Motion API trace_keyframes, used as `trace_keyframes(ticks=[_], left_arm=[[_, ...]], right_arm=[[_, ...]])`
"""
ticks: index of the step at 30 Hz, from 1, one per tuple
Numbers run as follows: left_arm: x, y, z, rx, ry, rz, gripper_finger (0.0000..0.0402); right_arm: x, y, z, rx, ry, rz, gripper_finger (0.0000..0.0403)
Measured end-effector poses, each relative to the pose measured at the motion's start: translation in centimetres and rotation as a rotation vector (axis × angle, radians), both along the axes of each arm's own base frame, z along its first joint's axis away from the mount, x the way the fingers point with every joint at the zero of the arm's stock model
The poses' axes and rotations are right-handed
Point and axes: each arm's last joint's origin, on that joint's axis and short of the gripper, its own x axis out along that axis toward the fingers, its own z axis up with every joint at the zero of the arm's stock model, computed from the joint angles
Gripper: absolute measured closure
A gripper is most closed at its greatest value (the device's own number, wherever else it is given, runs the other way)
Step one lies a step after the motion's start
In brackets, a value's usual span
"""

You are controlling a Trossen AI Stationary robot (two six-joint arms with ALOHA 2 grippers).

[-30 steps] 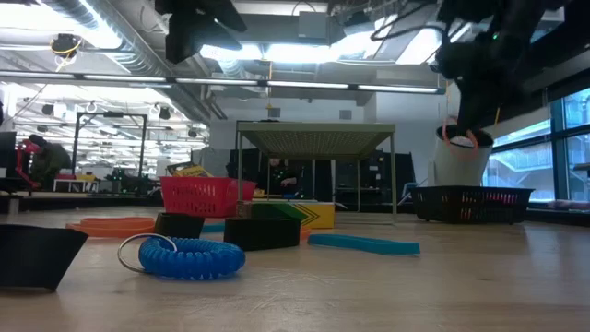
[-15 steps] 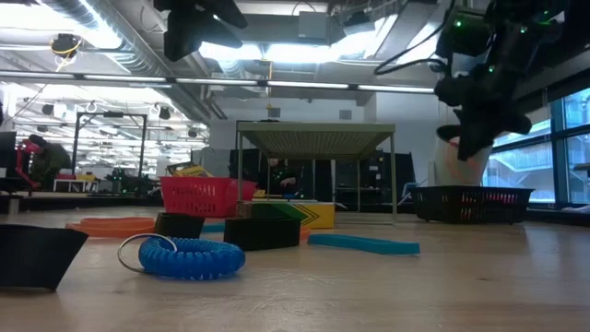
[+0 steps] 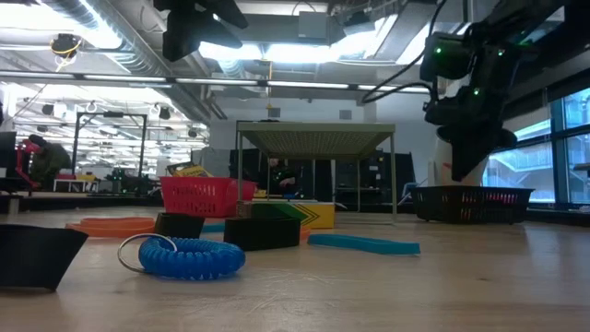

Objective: Pick & Place Office Desk Supplies
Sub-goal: Put the orange rubber band into the black bin

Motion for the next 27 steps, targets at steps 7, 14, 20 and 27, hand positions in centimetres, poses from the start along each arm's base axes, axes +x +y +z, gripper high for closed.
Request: trace_keyframes(ticks=[7, 14, 20, 27], left_arm=[[0.00, 0.00, 0.00, 0.000, 0.000, 0.000, 0.0279], [0.00, 0.00, 0.00, -0.001, 0.000, 0.000, 0.0279], [0.00, 0.00, 0.00, -0.003, 0.000, 0.002, 0.0279], [0.00, 0.00, -0.01, -0.006, 0.001, 0.004, 0.0279]], right_arm=[[0.36, -0.15, -0.80, 0.007, 0.046, 0.016, 0.0402], [0.37, -0.18, -0.79, -0.003, 0.051, 0.043, 0.0385], [0.41, -0.12, -0.80, 0.016, 0.045, 0.060, 0.0368], [0.35, -0.05, -0.83, 0.035, 0.044, 0.058, 0.0284]])
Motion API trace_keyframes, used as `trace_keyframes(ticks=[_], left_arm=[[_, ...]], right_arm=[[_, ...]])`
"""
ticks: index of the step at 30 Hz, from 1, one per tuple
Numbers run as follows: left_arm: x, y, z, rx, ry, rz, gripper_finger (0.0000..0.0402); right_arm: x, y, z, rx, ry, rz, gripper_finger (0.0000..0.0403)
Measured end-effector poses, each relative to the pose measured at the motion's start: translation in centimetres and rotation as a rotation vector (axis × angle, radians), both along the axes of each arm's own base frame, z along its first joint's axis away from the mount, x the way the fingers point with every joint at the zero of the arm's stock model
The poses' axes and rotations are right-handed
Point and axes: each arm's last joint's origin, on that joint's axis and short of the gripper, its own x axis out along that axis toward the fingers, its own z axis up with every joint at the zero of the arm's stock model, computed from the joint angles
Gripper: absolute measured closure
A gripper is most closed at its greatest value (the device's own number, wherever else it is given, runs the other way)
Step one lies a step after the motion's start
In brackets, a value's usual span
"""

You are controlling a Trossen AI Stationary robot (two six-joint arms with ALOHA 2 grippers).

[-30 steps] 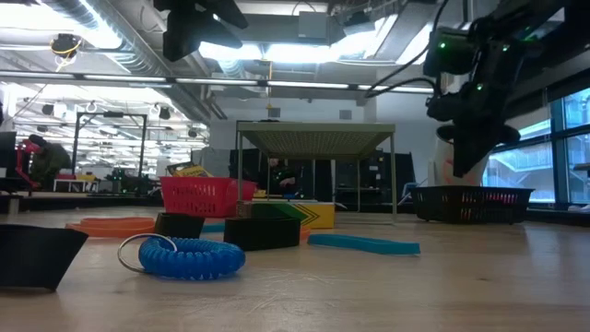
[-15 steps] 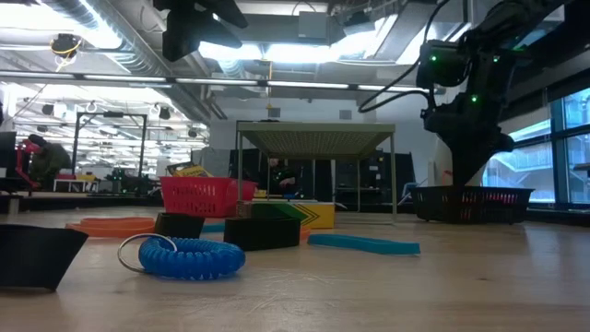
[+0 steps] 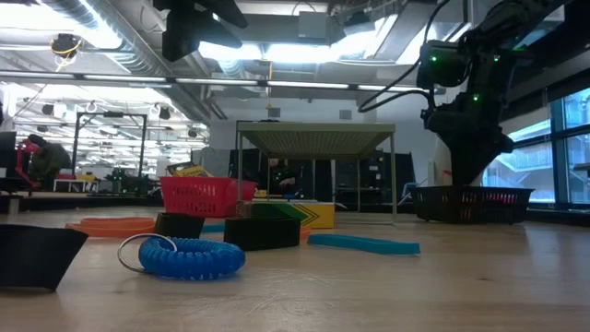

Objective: Pick & Place Office Desk Supplies
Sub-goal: Put the orange rubber band into the black bin

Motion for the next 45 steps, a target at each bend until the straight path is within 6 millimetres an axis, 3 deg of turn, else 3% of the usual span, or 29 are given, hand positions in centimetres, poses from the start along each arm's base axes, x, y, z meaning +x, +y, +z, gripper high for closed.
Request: trace_keyframes(ticks=[5, 10, 17, 24, 33, 45], left_arm=[[0.0, 0.0, 0.0, -0.010, 0.002, -0.012, 0.0279], [0.0, -0.1, 0.0, -0.015, 0.003, -0.018, 0.0279], [0.0, -0.1, 0.0, -0.013, 0.004, -0.018, 0.0279], [0.0, -0.1, 0.0, 0.002, 0.005, -0.027, 0.0279], [0.0, -0.1, 0.0, -0.006, 0.005, -0.026, 0.0279], [0.0, -0.1, 0.0, -0.017, 0.008, -0.043, 0.0279]], right_arm=[[-0.2, 0.1, 0.2, 0.004, -0.011, -0.015, 0.0227], [-0.9, 0.3, 1.1, -0.010, -0.035, -0.027, 0.0212], [-2.1, 0.7, 2.3, -0.048, -0.046, -0.055, 0.0234], [-2.7, 0.9, 1.7, -0.025, 0.075, -0.037, 0.0268], [-2.0, 0.4, 1.9, 0.017, -0.042, -0.065, 0.0295], [-2.1, -0.4, 2.0, 0.108, -0.113, -0.150, 0.0301]])
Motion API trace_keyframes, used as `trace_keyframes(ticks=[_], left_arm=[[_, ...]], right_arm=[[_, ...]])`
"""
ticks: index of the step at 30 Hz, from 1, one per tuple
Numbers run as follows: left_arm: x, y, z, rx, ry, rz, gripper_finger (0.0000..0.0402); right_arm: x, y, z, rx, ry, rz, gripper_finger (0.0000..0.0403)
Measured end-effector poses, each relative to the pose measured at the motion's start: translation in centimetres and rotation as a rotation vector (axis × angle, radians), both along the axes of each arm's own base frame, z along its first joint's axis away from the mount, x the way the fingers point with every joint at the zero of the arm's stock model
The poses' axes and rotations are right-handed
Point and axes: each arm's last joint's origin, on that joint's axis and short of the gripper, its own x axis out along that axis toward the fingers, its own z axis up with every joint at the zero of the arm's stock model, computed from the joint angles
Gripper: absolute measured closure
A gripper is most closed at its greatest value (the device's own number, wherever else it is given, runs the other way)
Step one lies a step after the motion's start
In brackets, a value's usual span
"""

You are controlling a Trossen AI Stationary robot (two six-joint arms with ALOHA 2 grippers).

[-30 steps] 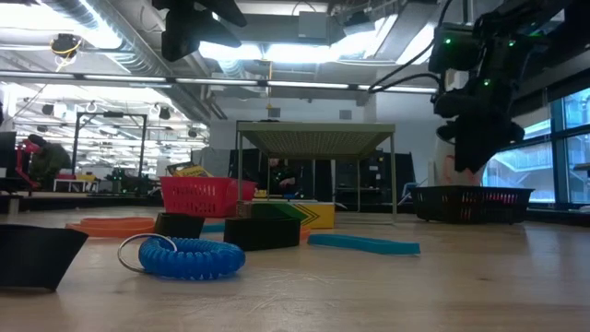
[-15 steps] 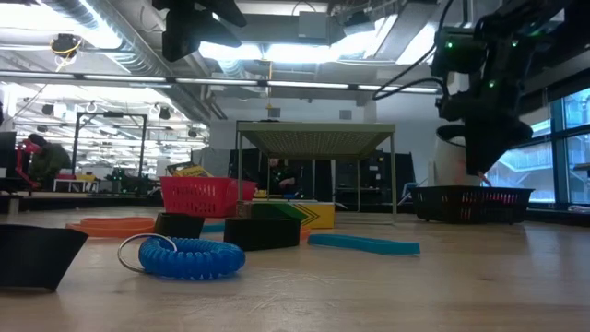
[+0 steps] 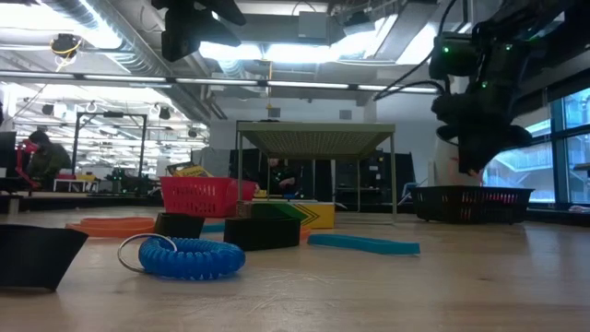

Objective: Pick & Place Office Desk Supplies
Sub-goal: Put the orange rubber band into the black bin, then put the crayola box into the orange bin

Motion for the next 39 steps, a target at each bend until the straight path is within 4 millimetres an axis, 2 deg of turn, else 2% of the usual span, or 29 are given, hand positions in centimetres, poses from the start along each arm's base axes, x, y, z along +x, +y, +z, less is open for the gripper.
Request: trace_keyframes(ticks=[11, 20, 24, 39], left_arm=[[-0.01, -0.07, -0.01, -0.006, 0.003, -0.025, 0.0279], [-0.02, -0.12, -0.02, -0.016, 0.006, -0.041, 0.0279], [-0.03, -0.16, -0.03, -0.023, 0.009, -0.053, 0.0279], [-0.04, -0.22, -0.03, -0.027, 0.011, -0.076, 0.0279]], right_arm=[[0.04, -0.23, -0.35, 0.104, -0.018, -0.027, 0.0301], [-0.19, -0.39, -0.42, 0.100, 0.003, -0.088, 0.0301], [0.33, -0.61, -0.18, 0.126, -0.078, -0.070, 0.0301], [0.33, -0.63, 0.08, 0.168, -0.126, -0.065, 0.0301]])
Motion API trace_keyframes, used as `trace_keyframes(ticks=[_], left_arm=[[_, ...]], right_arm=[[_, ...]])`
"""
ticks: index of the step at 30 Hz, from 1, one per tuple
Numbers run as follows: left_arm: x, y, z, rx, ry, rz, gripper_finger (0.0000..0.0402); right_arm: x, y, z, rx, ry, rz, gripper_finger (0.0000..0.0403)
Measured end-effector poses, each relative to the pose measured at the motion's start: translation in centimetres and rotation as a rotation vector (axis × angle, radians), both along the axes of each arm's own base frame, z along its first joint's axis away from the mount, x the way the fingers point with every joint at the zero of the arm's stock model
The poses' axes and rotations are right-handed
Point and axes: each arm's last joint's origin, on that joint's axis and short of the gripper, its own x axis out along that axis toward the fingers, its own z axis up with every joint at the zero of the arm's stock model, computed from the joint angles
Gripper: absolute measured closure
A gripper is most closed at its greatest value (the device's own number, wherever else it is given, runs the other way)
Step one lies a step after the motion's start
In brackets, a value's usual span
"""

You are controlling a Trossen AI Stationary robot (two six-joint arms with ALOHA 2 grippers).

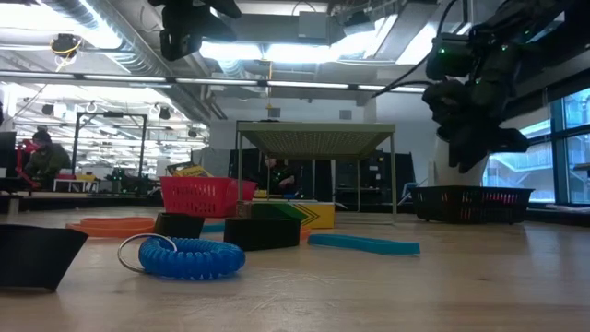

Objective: Pick & Place Office Desk Supplies
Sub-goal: Put the crayola box into the orange bin

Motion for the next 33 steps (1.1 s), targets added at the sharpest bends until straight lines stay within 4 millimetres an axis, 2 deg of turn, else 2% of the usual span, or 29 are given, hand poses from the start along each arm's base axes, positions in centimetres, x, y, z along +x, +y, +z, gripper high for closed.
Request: trace_keyframes(ticks=[5, 9, 14, 18, 23, 28, 33], left_arm=[[-0.1, -0.3, 0.0, 0.013, -0.001, -0.021, 0.0279], [-0.3, -0.5, -0.2, 0.037, 0.020, -0.033, 0.0279], [-0.8, -0.3, -0.9, 0.056, 0.115, -0.021, 0.0279], [-1.0, -0.1, -1.2, 0.091, 0.146, 0.017, 0.0279], [-1.0, 0.1, -1.5, 0.145, 0.161, 0.039, 0.0279], [-0.7, 0.0, -1.9, 0.179, 0.182, 0.030, 0.0279], [-0.4, 0.0, -2.6, 0.209, 0.221, 0.019, 0.0279]], right_arm=[[-0.2, 0.8, 1.1, 0.020, -0.091, 0.036, 0.0301], [-0.8, 2.0, 2.9, 0.001, -0.180, 0.041, 0.0301], [-0.5, 4.4, 6.2, -0.008, -0.386, 0.077, 0.0301], [0.4, 6.6, 7.8, -0.045, -0.516, 0.061, 0.0302], [1.4, 9.1, 7.3, -0.079, -0.496, 0.034, 0.0315], [3.0, 11.9, 6.8, -0.031, -0.524, 0.055, 0.0329], [4.8, 14.6, 5.2, 0.006, -0.503, 0.044, 0.0332]])
